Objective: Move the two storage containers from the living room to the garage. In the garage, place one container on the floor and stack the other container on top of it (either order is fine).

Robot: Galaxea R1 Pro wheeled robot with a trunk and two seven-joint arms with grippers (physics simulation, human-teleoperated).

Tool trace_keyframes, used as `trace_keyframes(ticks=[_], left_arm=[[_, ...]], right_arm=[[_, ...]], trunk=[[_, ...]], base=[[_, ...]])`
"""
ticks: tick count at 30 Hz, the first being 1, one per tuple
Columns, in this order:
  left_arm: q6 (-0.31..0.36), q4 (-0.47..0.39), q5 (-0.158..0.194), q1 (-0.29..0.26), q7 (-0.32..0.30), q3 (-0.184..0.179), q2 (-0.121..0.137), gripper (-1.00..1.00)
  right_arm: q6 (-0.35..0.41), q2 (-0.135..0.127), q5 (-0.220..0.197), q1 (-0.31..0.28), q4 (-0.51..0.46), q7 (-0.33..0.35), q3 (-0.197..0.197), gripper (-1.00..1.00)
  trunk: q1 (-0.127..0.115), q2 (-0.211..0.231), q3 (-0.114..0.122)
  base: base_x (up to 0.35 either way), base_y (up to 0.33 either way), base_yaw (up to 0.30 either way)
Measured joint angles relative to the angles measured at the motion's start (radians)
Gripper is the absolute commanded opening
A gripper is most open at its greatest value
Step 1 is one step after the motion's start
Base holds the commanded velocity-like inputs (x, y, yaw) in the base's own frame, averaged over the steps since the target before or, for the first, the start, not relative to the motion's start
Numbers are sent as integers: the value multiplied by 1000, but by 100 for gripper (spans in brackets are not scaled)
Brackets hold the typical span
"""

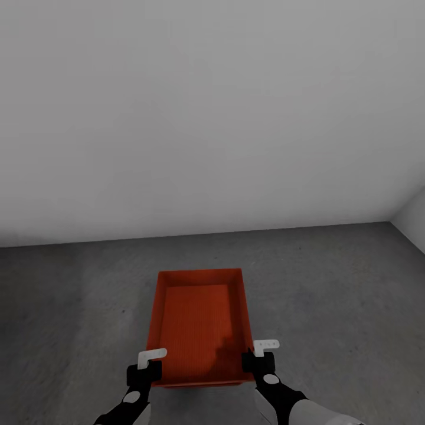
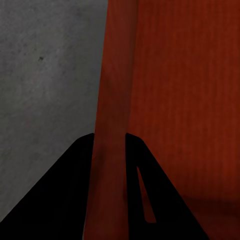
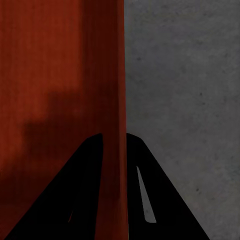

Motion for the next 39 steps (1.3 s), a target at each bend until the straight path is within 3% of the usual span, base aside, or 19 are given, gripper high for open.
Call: trace_keyframes(ticks=[39], left_arm=[[1,1,-1,0,0,1,0,-100]], right_arm=[[0,0,-2,0,1,0,1,-100]], trunk=[[0,0,0]], base=[[0,9,0]])
